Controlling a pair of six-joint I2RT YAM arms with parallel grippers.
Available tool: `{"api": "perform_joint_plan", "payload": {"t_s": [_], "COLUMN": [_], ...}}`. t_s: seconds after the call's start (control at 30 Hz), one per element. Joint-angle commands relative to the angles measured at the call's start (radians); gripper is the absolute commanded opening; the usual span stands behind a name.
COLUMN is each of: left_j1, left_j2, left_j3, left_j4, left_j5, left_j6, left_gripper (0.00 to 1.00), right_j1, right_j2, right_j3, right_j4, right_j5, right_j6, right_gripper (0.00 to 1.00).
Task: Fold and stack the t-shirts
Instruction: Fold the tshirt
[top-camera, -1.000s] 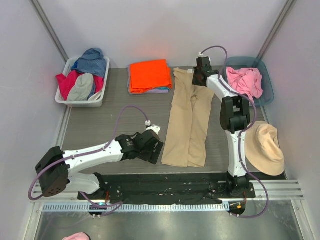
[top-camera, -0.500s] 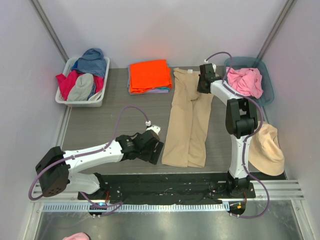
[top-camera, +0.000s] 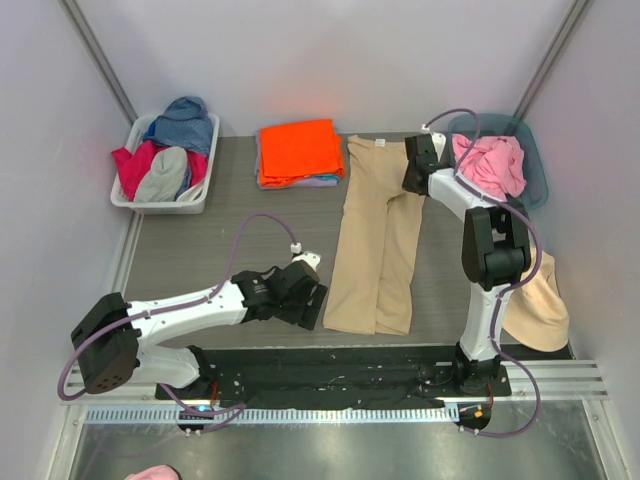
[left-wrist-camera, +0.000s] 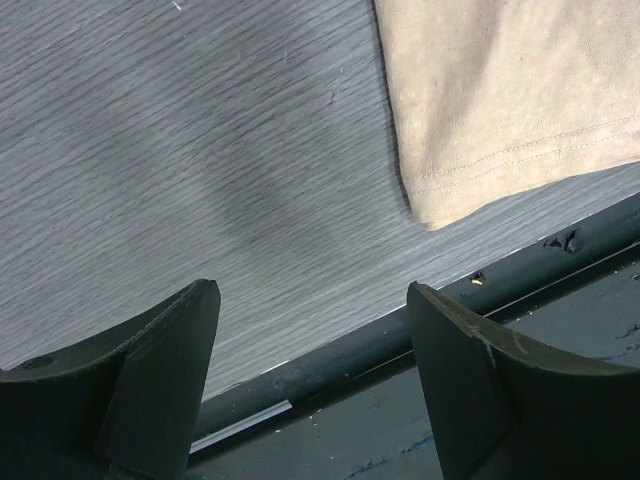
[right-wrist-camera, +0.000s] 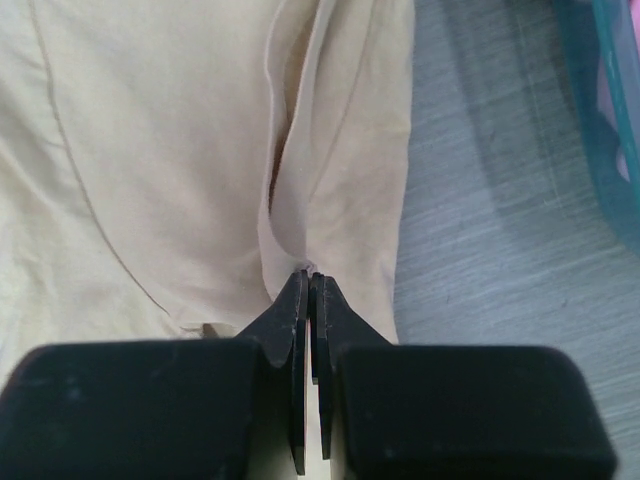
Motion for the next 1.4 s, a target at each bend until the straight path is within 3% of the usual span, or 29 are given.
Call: {"api": "perform_joint_plan", "payload": {"t_s": [0.0,0.07,0.2,0.3,0.53,0.7,0.77,0.9,1.0,1.2,1.37], "left_j1": [0.004,0.004,0.004,0.004,0.004,0.004,0.004,0.004,0.004,0.004,0.004], "left_j2": [0.005,0.008,0.020,0.023,0.032,0.052,0.078,0.133,0.167,0.200,0.210], "left_j3": [-0.004,-0.002,0.001,0.004,0.019,0.056,0.079,0.102,0.095,0.052,-0.020], "left_j4": [0.034,0.036,0.039,0.040,0.040,0.052,0.063,0.144,0.228,0.345,0.411], "left_j5": [0.011,0.013,0.020,0.022,0.022,0.003,0.000,0.032,0.075,0.169,0.212], "left_j6": [-0.004,-0.004,-0.004,-0.002,0.005,0.033,0.041,0.045,0.030,-0.030,-0.067], "left_gripper": [0.80,0.80,0.80,0.80,0.80,0.80,0.80,0.80,0.80,0.79,0.73], "right_j1": [-0.004,-0.003,-0.004,-0.003,-0.004,-0.003,-0.003,0.004,0.017,0.085,0.175], "right_j2": [-0.067,-0.082,-0.142,-0.198,-0.291,-0.376,-0.441,-0.606,-0.778,-1.118,-1.286], "right_j3": [-0.049,-0.082,-0.149,-0.194,-0.224,-0.298,-0.368,-0.535,-0.684,-0.870,-0.947], "right_j4": [0.005,0.000,-0.009,-0.009,-0.017,-0.052,-0.058,-0.083,-0.112,-0.244,-0.351], "right_j5": [0.051,0.055,0.108,0.136,0.167,0.085,0.050,-0.066,-0.114,-0.171,-0.179], "right_j6": [0.050,0.072,0.119,0.158,0.166,0.166,0.166,0.184,0.219,0.345,0.454], "right_gripper": [0.02,0.07,0.28,0.34,0.41,0.42,0.43,0.62,0.68,0.69,0.70]}}
